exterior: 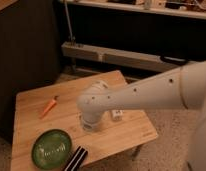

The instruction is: Move the arm in a circular motion

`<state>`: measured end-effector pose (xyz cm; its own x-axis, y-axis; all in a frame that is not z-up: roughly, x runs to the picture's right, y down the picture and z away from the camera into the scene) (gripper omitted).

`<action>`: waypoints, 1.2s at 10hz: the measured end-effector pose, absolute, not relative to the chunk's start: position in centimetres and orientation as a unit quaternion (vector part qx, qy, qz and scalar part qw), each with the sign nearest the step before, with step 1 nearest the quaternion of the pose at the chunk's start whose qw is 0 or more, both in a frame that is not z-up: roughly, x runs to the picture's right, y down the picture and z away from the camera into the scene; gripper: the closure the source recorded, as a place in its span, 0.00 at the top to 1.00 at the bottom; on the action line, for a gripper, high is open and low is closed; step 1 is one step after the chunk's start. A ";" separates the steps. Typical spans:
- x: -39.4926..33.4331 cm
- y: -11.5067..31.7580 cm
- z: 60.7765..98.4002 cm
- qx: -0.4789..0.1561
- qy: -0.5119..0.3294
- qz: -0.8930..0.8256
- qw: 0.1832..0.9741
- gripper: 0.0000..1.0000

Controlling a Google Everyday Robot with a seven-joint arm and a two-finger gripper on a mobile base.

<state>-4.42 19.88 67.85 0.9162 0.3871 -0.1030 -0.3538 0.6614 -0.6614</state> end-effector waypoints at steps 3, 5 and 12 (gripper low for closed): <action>4.1 19.0 70.5 -0.346 -0.021 0.296 0.890 0.03; 8.4 15.9 72.8 -0.325 -0.019 0.344 0.881 0.03; 13.8 -1.1 79.7 -0.257 0.020 0.420 0.870 0.03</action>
<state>13.78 -1.06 79.72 0.6460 0.7208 -0.2515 -0.7418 0.5149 -0.4296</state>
